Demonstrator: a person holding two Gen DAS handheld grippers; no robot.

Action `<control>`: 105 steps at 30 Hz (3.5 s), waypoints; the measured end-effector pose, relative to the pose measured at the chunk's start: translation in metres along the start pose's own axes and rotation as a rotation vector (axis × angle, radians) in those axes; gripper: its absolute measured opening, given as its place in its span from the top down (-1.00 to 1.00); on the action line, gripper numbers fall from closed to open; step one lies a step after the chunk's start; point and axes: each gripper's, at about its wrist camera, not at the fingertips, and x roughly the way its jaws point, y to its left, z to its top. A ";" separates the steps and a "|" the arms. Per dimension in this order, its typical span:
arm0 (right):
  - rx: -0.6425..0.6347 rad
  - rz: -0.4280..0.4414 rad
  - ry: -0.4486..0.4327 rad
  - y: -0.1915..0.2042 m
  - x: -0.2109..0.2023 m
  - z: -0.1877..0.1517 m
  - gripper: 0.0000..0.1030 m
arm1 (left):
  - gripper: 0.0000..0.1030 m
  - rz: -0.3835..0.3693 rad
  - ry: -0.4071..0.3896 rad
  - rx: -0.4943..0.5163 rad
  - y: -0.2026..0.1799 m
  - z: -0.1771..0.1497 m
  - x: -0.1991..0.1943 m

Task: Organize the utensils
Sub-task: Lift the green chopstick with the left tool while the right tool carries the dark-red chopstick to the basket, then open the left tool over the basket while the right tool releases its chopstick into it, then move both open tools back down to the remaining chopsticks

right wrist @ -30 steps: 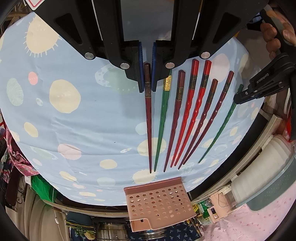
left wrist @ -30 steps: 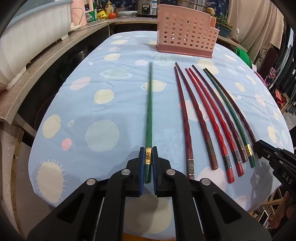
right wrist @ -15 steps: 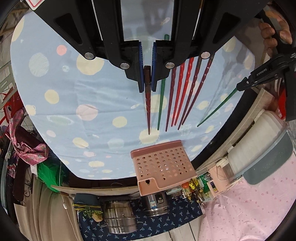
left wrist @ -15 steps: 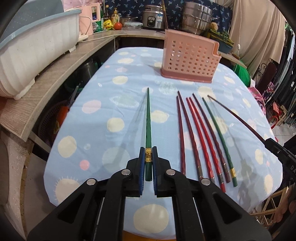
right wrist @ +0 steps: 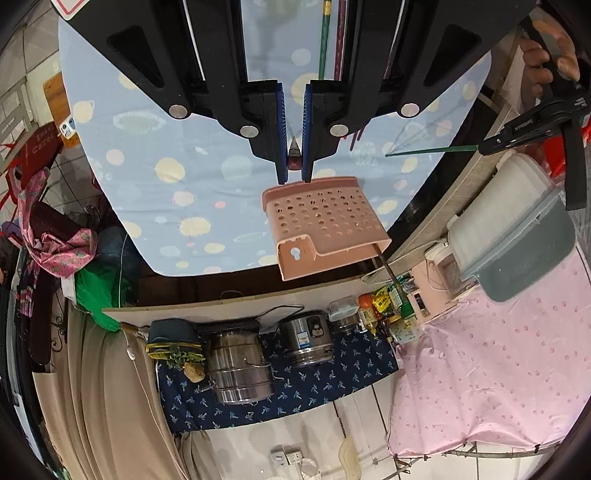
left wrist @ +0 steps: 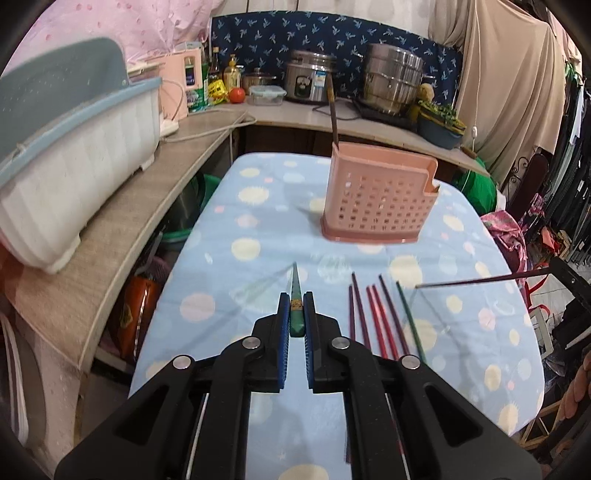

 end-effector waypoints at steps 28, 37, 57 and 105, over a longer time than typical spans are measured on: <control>0.075 0.145 -0.341 0.021 0.026 0.189 0.87 | 0.87 -0.087 -0.423 -0.003 -0.045 0.213 -0.058; 0.076 0.142 -0.272 0.028 0.093 0.194 0.86 | 0.86 -0.086 -0.411 0.010 -0.060 0.229 0.007; 0.069 0.110 -0.133 0.019 0.142 0.153 0.53 | 0.35 -0.023 -0.267 0.014 -0.058 0.195 0.077; -0.016 0.019 0.324 0.027 0.028 -0.173 0.27 | -0.14 0.027 0.117 0.084 -0.037 -0.131 0.043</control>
